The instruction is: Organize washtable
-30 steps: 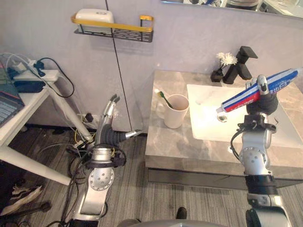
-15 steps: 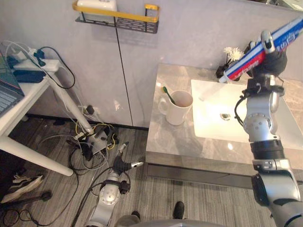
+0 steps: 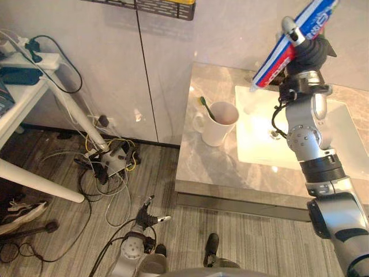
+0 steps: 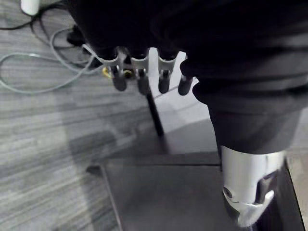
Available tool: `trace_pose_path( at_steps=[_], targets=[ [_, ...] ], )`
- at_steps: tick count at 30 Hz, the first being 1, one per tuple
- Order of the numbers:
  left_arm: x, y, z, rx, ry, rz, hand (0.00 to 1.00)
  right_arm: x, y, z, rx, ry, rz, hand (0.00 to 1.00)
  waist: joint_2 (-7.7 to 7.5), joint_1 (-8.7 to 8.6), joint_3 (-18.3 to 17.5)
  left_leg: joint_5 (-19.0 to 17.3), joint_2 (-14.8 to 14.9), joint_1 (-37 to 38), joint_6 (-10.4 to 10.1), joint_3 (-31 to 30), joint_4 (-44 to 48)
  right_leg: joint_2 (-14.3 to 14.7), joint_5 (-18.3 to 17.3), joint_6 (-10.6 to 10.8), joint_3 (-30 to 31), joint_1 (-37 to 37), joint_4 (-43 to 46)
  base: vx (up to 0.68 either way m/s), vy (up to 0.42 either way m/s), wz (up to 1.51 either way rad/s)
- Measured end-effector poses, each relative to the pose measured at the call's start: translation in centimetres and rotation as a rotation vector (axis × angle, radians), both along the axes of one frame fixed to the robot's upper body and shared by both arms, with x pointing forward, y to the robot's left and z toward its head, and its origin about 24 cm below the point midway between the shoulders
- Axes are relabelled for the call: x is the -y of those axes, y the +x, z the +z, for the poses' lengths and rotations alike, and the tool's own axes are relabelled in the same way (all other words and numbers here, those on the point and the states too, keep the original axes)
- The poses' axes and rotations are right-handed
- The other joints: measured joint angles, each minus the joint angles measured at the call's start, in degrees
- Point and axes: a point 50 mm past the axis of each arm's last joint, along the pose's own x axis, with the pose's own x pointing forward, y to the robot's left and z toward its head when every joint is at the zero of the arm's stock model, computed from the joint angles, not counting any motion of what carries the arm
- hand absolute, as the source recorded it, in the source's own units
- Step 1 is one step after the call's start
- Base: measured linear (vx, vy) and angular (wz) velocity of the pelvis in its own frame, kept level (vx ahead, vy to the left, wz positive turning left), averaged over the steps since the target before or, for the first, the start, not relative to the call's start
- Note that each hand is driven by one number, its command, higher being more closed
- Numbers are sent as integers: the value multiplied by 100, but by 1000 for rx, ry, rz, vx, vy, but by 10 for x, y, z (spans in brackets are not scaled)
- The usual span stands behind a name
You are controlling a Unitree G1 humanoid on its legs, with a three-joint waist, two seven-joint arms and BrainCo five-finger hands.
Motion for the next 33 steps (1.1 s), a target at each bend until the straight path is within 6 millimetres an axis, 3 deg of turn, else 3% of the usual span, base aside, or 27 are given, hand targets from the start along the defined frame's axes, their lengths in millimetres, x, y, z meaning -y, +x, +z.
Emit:
trace_pose_path(
  at_steps=[4,15,33],
  targets=[
    [0,0,0,-1,-1,1,0,-9,-5,4,38,-50,31,100,3,-7,77,-8,2,-42,-6,2,28,4,4,-5,5,-30,0,0,0,0],
    [4,0,0,-1,8,-24,0,-26,-15,-10,40,-139,100,100,21,1,90,-98,43,-86,-13,68,159,24,8,-9,65,-45,0,0,2,-3],
    [25,-1,-1,-10,4,-162,0,-33,-19,-18,29,-113,132,100,108,23,148,-102,56,-182,-17,72,150,70,7,-10,67,-104,1,0,0,0]
  ],
)
